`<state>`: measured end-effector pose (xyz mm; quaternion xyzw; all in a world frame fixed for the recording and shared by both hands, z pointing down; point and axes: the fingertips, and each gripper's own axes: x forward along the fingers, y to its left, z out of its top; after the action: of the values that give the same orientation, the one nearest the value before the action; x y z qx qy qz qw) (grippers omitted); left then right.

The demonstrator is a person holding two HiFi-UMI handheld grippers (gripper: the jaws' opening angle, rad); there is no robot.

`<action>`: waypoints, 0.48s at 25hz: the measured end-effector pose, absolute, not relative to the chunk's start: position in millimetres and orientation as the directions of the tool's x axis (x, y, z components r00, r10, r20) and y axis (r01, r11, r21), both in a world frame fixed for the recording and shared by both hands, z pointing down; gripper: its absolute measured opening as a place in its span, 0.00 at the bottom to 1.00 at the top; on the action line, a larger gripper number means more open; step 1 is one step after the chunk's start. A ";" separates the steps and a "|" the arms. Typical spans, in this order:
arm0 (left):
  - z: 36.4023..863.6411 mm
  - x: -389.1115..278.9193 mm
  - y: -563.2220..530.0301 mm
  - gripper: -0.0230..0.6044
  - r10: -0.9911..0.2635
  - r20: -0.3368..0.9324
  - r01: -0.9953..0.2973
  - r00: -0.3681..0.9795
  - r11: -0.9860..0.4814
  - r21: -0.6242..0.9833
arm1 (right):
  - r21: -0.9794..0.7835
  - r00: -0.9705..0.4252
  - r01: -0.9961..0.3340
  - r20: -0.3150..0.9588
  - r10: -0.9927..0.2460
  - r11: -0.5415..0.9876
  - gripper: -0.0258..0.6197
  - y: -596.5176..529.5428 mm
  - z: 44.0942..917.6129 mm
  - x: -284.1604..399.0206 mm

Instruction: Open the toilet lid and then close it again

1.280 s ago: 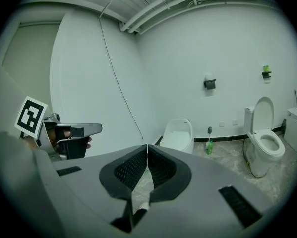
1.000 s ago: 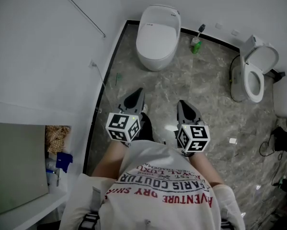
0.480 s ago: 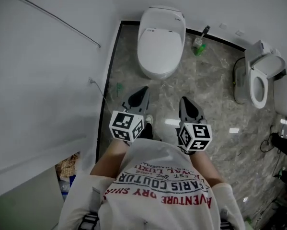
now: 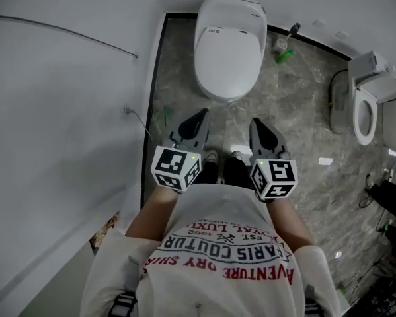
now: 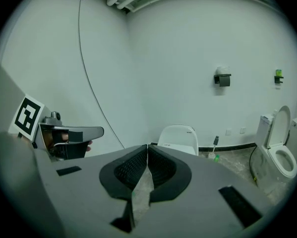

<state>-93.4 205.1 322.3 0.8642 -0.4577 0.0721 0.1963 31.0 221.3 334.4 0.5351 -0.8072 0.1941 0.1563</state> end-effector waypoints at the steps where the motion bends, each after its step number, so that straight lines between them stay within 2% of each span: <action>1: 324.8 -93.4 201.0 0.05 -0.764 0.311 -0.823 0.566 -0.501 0.268 | -0.145 -0.379 -0.924 0.465 -0.800 0.353 0.06 216.4 336.0 32.4; 6: 353.7 -95.4 178.8 0.05 -0.759 0.367 -0.843 0.538 -0.476 0.251 | -0.147 -0.401 -0.913 0.507 -0.763 0.382 0.06 190.5 362.7 35.0; 12: 432.3 -73.8 153.3 0.05 -0.715 0.454 -0.845 0.532 -0.480 0.234 | -0.107 -0.449 -0.874 0.553 -0.702 0.475 0.06 155.7 432.2 37.8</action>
<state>-73.8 153.3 432.3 0.8473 -0.4604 0.1492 0.2189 37.8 155.7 432.2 0.4751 -0.8291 0.1922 0.2233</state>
